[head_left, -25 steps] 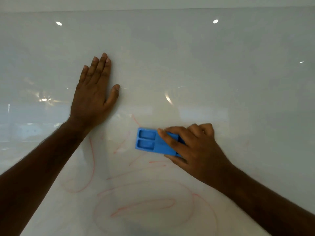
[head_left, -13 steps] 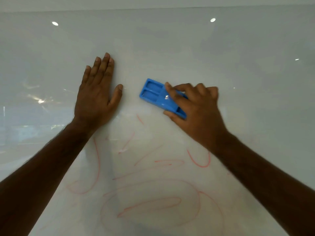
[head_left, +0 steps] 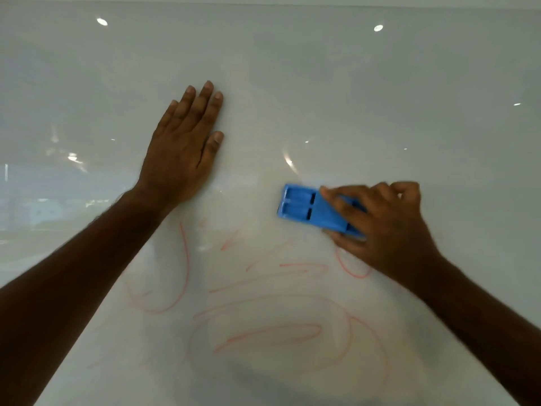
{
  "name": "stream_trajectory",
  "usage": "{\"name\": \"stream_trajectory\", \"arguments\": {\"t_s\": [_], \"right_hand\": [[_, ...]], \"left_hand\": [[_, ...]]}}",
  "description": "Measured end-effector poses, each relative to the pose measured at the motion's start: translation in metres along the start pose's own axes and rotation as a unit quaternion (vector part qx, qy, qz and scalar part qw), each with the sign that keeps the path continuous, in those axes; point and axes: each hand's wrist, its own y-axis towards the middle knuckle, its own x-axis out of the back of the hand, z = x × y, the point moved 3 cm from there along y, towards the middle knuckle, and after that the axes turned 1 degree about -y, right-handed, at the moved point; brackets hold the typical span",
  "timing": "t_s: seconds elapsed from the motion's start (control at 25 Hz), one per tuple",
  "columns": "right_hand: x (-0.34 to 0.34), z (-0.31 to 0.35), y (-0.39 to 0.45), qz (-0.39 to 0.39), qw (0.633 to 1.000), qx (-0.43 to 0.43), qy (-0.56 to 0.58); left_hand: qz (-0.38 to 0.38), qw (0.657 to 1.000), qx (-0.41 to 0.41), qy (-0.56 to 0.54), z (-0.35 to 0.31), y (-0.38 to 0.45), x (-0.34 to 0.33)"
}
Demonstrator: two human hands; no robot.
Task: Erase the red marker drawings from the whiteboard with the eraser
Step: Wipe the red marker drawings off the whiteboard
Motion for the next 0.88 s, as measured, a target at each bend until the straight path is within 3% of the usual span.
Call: {"name": "stream_trajectory", "arguments": {"t_s": [0.2, 0.48, 0.68, 0.88], "right_hand": [[-0.012, 0.024, 0.044, -0.003, 0.994, -0.1, 0.03], [-0.012, 0.135, 0.027, 0.012, 0.995, 0.014, 0.093], [-0.002, 0.101, -0.007, 0.022, 0.997, 0.042, 0.062], [-0.008, 0.073, 0.04, 0.003, 0.997, -0.066, 0.028]], "left_hand": [[0.017, 0.999, -0.026, 0.009, 0.006, 0.001, 0.007], [0.077, 0.994, -0.083, 0.012, 0.028, -0.014, 0.021], [0.072, 0.995, -0.056, 0.031, 0.059, -0.057, 0.033], [0.058, 0.997, -0.041, 0.033, 0.062, -0.064, 0.032]]}}
